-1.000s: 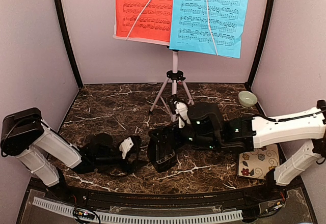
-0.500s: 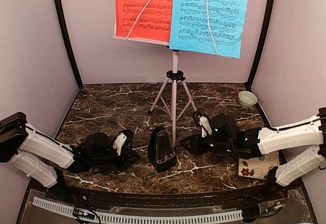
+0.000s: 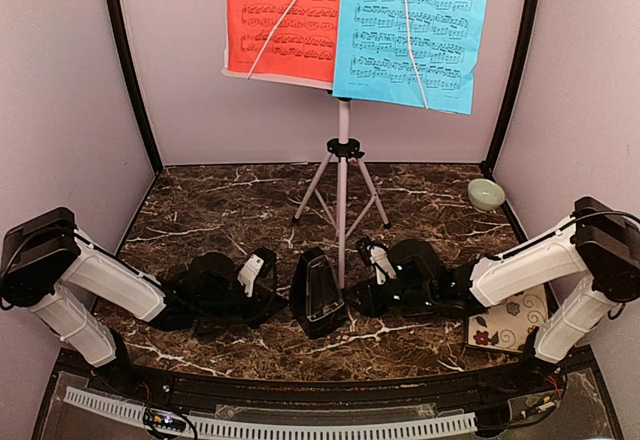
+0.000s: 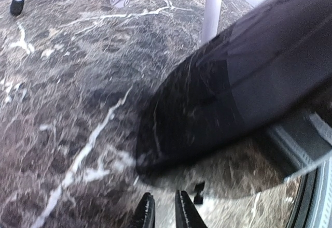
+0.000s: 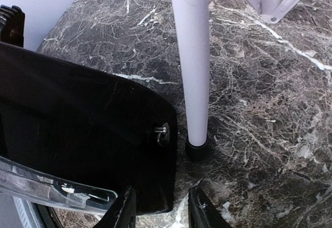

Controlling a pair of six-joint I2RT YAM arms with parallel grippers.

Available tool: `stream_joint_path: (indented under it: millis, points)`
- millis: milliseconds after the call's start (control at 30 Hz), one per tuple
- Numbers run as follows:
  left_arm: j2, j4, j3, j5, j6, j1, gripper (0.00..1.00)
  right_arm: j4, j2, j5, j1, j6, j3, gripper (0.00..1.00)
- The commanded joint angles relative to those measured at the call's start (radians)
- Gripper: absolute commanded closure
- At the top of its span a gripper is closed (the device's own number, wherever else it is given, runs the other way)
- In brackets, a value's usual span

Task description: Set up the instrument practice props

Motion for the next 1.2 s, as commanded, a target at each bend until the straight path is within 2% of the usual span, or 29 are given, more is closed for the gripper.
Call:
stream_joint_path:
  millis: [0, 167, 333, 533, 567, 633, 700, 767, 800, 900, 1067, 1167]
  points:
    - [0.039, -0.009, 0.051, 0.022, -0.013, -0.002, 0.84, 0.111, 0.065, -0.054, -0.006, -0.009, 0.009, 0.65]
    - [0.074, -0.016, 0.100, 0.033, -0.016, 0.022, 0.85, 0.138, 0.101, -0.089, 0.003, 0.004, 0.016, 0.66]
    - [0.094, 0.007, 0.133, 0.094, -0.024, 0.091, 0.86, 0.170, 0.122, -0.099, 0.050, 0.032, 0.030, 0.65]
    - [0.096, -0.056, 0.205, 0.146, 0.027, 0.134, 0.83, 0.218, 0.196, -0.088, 0.115, 0.075, 0.083, 0.64]
    - [0.082, -0.060, 0.201, 0.145, 0.023, 0.144, 0.80, 0.219, 0.210, -0.085, 0.125, 0.079, 0.100, 0.63]
    - [0.031, -0.085, 0.185, 0.116, 0.012, 0.162, 0.67, 0.217, 0.225, -0.072, 0.141, 0.089, 0.119, 0.62]
    - [-0.048, -0.119, 0.154, 0.059, 0.001, 0.170, 0.46, 0.232, 0.223, -0.066, 0.148, 0.102, 0.114, 0.60]
    - [-0.142, -0.177, 0.120, -0.007, -0.016, 0.171, 0.32, 0.252, 0.201, -0.057, 0.150, 0.113, 0.088, 0.57]
    - [-0.190, -0.210, 0.105, -0.032, -0.021, 0.170, 0.29, 0.259, 0.186, -0.051, 0.150, 0.113, 0.073, 0.56]
    - [-0.349, -0.305, 0.054, -0.092, -0.038, 0.171, 0.22, 0.277, 0.140, -0.030, 0.149, 0.109, 0.020, 0.53]
    - [-0.555, -0.450, -0.010, -0.043, -0.034, 0.157, 0.15, 0.305, 0.099, 0.005, 0.148, 0.088, -0.048, 0.50]
    - [-0.624, -0.502, -0.032, -0.078, 0.003, 0.079, 0.14, 0.325, 0.109, 0.010, 0.148, 0.080, -0.053, 0.51]
